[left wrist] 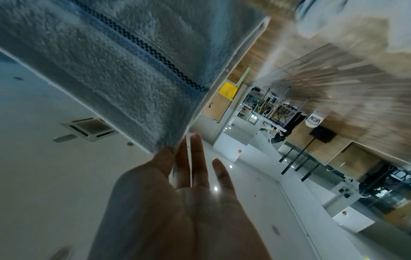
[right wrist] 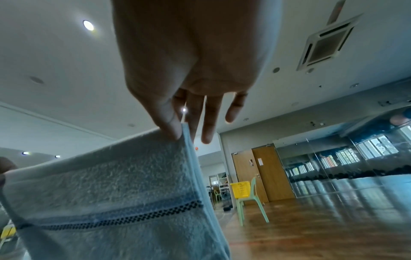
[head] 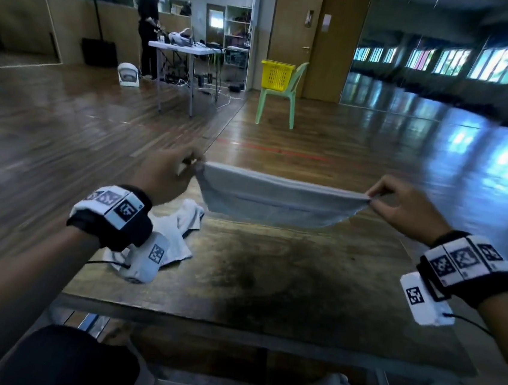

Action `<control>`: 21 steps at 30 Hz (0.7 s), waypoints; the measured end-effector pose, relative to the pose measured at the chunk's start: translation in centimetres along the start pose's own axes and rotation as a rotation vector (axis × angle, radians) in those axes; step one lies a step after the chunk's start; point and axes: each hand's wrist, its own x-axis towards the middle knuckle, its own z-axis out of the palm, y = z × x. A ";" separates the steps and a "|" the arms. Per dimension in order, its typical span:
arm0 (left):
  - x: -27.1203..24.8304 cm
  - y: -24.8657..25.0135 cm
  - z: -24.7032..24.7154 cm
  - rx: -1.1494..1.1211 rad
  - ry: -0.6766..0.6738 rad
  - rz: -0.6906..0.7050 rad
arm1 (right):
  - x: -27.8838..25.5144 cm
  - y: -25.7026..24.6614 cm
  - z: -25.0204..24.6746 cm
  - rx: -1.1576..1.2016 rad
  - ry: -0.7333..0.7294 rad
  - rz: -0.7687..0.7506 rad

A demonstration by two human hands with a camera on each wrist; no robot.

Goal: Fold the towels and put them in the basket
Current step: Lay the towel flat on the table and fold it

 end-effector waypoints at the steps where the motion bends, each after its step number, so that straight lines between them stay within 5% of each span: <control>1: -1.1 -0.5 0.7 -0.013 -0.076 0.013 | -0.7 0.6 0.6 -0.004 -0.091 0.008; 5: -6.3 -2.0 3.9 -0.064 -0.569 -0.031 | -4.3 2.2 4.0 -0.071 -0.626 0.095; 8: -9.4 -2.5 6.4 -0.032 -0.807 -0.081 | -6.4 3.3 6.9 -0.004 -0.824 0.171; 21: -11.1 -6.3 13.1 0.014 -0.797 -0.193 | -6.6 8.2 15.3 0.009 -0.792 0.349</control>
